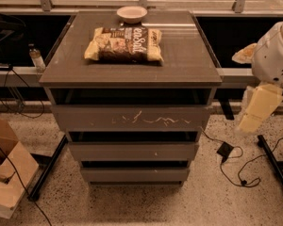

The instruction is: Open top drawer

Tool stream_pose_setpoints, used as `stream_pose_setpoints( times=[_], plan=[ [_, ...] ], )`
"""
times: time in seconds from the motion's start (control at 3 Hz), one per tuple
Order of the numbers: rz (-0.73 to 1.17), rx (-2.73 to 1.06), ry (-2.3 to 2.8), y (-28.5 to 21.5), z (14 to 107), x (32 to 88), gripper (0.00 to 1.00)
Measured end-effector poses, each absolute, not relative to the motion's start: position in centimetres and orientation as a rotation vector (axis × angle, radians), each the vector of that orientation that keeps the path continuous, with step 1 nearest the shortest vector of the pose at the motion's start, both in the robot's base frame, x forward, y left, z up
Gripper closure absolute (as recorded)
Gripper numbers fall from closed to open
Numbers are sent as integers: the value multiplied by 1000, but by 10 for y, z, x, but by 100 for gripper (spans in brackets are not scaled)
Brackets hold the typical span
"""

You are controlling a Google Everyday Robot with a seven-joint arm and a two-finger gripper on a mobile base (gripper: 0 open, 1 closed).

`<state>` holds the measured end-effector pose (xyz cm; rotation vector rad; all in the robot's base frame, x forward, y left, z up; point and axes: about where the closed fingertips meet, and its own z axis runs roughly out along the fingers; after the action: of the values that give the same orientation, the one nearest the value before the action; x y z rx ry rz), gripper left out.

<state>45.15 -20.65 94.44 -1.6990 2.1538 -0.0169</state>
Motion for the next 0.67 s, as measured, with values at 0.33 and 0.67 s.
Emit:
stream_pose_setpoints(
  times=[0.33,0.67],
  plan=[
    [97,-1648,2116,-201,910,465,0],
    [222,-1613,2075,-191,877,487,0]
  ],
)
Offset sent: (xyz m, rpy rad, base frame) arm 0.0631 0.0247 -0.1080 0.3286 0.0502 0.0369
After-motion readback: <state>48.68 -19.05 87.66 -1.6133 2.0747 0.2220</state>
